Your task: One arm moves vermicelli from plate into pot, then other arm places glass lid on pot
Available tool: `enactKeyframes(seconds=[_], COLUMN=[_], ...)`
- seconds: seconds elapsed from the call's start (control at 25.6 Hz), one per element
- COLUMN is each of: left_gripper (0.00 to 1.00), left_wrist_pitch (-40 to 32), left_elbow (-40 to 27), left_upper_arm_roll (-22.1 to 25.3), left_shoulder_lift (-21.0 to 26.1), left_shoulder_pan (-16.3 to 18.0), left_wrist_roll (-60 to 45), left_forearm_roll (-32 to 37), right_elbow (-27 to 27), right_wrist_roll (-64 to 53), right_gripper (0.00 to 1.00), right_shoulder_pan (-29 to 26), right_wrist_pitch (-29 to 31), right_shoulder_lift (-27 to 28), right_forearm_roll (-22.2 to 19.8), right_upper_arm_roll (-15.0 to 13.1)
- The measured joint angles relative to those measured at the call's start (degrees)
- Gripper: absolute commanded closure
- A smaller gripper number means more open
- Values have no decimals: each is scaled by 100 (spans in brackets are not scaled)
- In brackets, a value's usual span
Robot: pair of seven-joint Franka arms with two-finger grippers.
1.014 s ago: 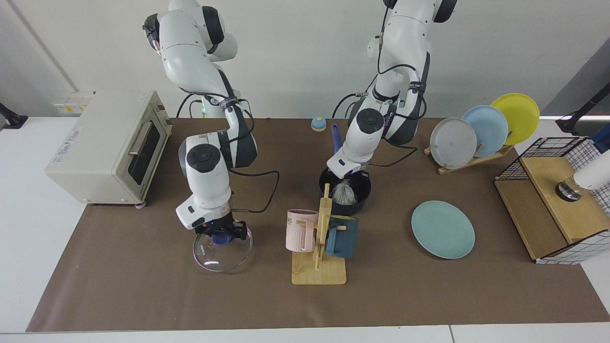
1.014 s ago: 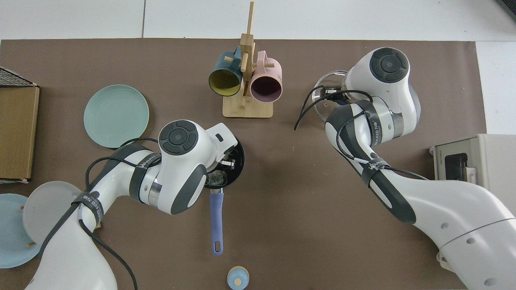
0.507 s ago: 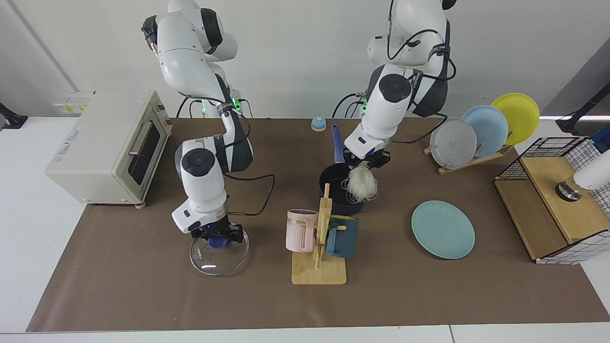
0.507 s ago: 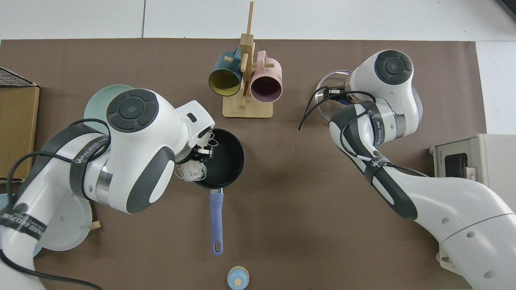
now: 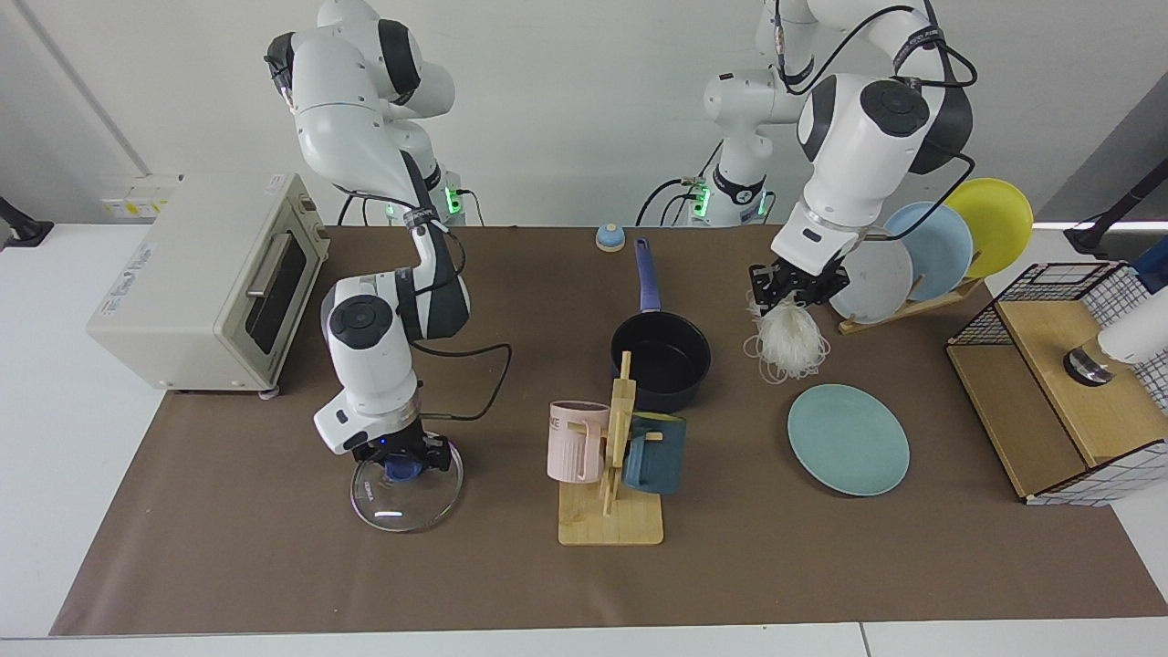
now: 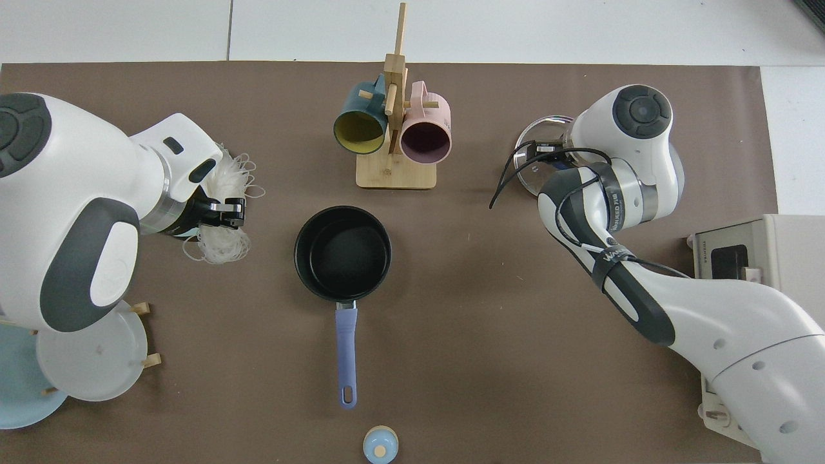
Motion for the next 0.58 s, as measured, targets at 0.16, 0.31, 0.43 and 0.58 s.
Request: enactKeyframes(seconds=[0.16,0.31,0.43,0.58], left_gripper=[100,100,100,100], left_wrist_pitch=[-1,-1,-1,-1], left_elbow=[2,4,5,7], left_upper_arm_roll=[9,2,1,1], left_shoulder_lift=[0,0,0,0], left_shoulder_pan=[28,28,28,28], left_wrist_roll=[49,53,53,55], left_forearm_roll=[0,0,0,0], right_elbow=[-8,-11,-21,-38], right_wrist_roll=[0,0,0,0], right_gripper=[81,47,21,0], right_shoulder_pan=[-8,-14,-20,-40], right_wrist_pitch=[33,41,82,164], right_shoulder_lift=[-1,-2,1,-1], right_forearm_roll=[9,11,11,11], right_upper_arm_roll=[2,7,5,5])
